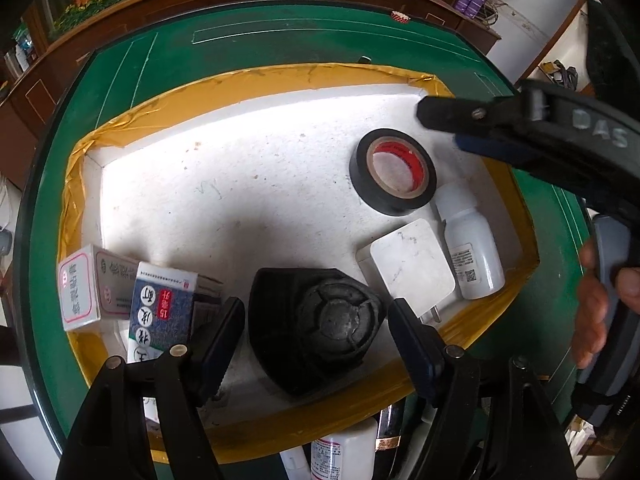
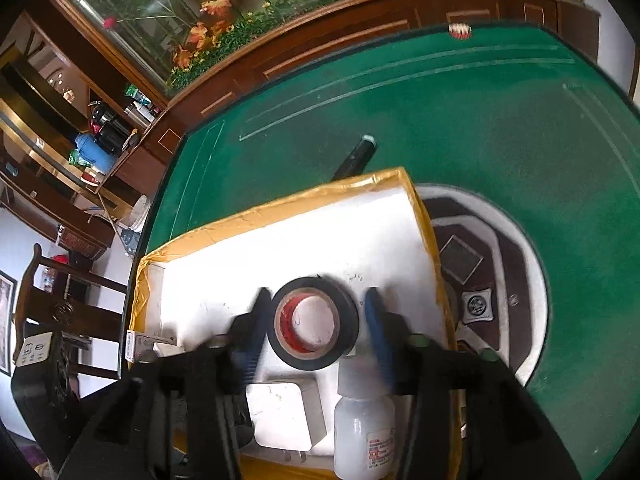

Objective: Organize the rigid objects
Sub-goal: 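Lower the tape roll and black object into the tray and open both tools, then withdraw both tools from the tray back toward the remaining items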

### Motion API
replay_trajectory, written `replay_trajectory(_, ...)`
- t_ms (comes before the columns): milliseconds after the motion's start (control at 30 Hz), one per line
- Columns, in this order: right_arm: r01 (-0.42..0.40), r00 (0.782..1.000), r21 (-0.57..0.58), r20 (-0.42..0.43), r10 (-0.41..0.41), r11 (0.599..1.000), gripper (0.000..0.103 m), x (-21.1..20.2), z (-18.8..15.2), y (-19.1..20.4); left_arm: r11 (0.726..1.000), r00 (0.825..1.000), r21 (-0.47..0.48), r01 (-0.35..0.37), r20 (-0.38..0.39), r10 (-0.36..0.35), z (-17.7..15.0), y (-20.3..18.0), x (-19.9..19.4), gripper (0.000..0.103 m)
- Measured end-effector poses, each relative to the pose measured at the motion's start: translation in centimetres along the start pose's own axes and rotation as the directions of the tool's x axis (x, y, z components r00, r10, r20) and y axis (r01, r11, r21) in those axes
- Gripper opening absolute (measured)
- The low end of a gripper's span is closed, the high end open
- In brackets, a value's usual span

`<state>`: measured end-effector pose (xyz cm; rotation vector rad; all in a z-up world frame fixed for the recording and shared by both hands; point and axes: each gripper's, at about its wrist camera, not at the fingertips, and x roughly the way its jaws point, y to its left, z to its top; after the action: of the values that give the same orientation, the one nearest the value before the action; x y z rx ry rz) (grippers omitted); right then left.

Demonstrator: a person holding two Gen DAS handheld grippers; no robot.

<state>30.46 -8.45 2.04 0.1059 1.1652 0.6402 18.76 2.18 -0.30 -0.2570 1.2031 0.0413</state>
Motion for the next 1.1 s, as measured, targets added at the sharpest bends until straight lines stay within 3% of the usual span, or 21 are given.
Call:
replay_trajectory(133,-0.011,1.0,-0.008,0.025,0.011,1.0,0.054,-1.6,-0.1,0.2,1.0,1.0,-0.006,-0.009,0.008,0.009,-0.2,-0.1,-0.4,0.077)
replay_trajectory(367,-0.048,0.996,0.018,0.082,0.046,0.999,0.083,-5.9,-1.8,-0.6,0.999,0.998,-0.047,-0.008,0.062,0.011,-1.5,0.2,-3.6,0.079)
replay_trajectory(467,-0.056,0.995,0.046,0.086,0.052,0.997,0.093,-7.6,-3.3,-1.5,0.997,0.994,-0.079,-0.006,0.104,0.015,-2.8,0.8,-5.7,0.088)
replay_trajectory(567,-0.066,0.995,0.082,0.08,0.06,0.994,0.095,-9.1,-5.3,-3.1,0.993,0.99,-0.116,-0.02,0.136,0.036,-4.3,1.8,-7.3,0.091)
replay_trajectory(800,-0.047,0.999,0.139,0.025,0.044,0.989,0.095,-11.5,-10.9,-7.2,0.979,0.99,-0.196,-0.049,0.122,0.074,-9.2,2.4,-8.9,0.091)
replay_trajectory(967,0.025,1.0,0.129,-0.014,-0.024,0.991,0.095,-12.7,-14.4,-9.9,0.98,0.994,-0.193,-0.045,0.085,0.063,-11.6,0.4,-7.9,0.091)
replay_trajectory(1100,0.052,0.998,0.147,-0.034,-0.048,0.988,0.095,-13.3,-15.7,-11.5,0.991,0.996,-0.124,-0.043,0.067,0.051,-12.5,-2.8,-6.7,0.091)
